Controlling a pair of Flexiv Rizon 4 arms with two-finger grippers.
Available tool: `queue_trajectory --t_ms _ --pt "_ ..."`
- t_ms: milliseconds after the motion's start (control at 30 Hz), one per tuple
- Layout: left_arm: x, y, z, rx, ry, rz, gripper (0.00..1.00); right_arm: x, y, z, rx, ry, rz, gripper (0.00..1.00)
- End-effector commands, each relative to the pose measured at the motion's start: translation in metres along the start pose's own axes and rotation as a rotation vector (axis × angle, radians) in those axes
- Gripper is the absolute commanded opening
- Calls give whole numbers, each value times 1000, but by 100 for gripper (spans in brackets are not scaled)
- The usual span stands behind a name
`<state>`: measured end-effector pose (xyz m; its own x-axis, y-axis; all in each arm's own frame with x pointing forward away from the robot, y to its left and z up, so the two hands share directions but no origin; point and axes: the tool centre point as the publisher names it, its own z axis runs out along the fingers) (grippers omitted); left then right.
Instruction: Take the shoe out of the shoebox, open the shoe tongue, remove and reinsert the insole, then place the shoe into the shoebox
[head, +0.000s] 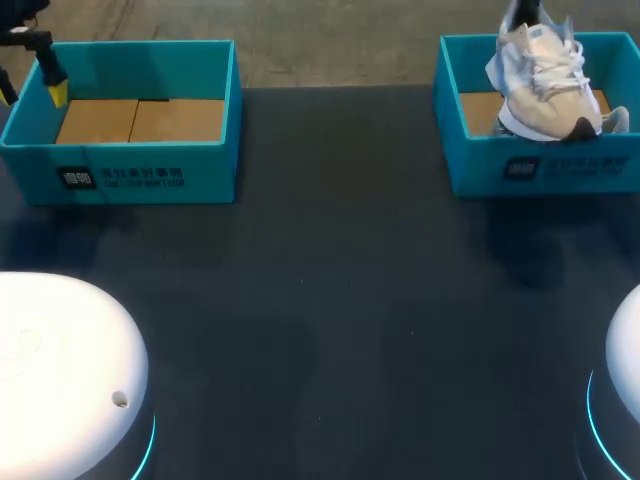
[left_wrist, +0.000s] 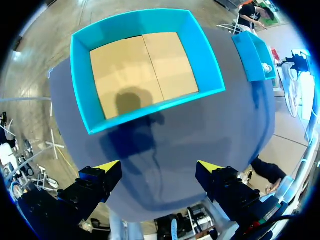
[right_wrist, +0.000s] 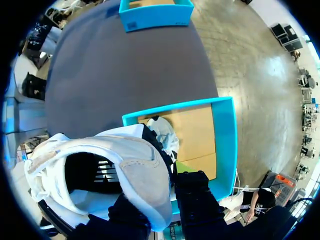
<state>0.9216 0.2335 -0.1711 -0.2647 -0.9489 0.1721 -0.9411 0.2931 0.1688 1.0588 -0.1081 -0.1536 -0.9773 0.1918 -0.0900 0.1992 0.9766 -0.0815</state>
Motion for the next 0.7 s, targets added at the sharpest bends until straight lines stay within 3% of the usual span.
queue_trajectory --t_ms 33,133,367,567,700 --pt "-5 -8 1 9 -42 -64 100 -9 -12 -1 9 -3 13 0" --pt "-11 -15 1 31 -92 -118 100 -25 -33 -4 41 -17 35 0" --pt "-20 -16 -1 110 -89 -155 100 -52 -77 -12 51 -32 107 0" --pt "-22 -15 0 114 -104 -132 100 -78 -97 -14 45 -30 54 0" --pt "-22 -15 0 114 -104 -132 100 -78 -97 -14 45 -30 54 0"
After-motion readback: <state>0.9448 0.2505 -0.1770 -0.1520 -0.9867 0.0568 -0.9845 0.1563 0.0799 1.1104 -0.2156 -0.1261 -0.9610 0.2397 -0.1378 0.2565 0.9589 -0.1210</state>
